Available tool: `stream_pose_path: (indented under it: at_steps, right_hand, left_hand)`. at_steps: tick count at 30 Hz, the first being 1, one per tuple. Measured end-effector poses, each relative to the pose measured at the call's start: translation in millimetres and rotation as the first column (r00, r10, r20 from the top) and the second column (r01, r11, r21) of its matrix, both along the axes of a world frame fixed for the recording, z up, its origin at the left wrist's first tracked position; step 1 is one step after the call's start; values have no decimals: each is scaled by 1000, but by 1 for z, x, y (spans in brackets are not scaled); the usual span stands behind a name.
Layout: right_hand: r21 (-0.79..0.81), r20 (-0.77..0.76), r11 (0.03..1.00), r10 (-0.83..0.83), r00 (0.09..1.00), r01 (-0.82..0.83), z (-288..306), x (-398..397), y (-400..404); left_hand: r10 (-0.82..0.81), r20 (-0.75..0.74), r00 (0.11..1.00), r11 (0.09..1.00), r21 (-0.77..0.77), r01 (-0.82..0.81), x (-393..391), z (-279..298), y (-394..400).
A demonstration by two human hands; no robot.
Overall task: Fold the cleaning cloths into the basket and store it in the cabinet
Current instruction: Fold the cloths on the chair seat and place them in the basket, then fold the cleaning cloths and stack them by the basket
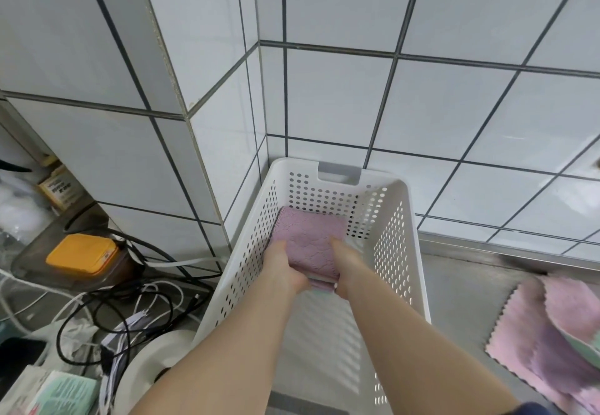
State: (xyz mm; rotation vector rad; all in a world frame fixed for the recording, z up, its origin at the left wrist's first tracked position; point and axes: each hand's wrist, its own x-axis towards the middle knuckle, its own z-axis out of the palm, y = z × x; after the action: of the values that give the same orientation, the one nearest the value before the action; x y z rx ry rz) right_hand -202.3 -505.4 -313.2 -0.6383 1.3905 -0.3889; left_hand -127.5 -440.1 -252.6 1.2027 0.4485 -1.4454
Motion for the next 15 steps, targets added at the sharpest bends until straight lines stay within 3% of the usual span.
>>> stream_pose_path:
  at_steps: [9,15]
  right_hand:
    - [-30,19,999,37,999,-37,-2,2,-1]
    - [-102,-55,995,-26,998,20,19,-1,2]
  left_hand:
    - [14,-83,996,1000,-7,-15,7,-10,-6]
    - [46,-31,998,999,18,-45,2,5,-4]
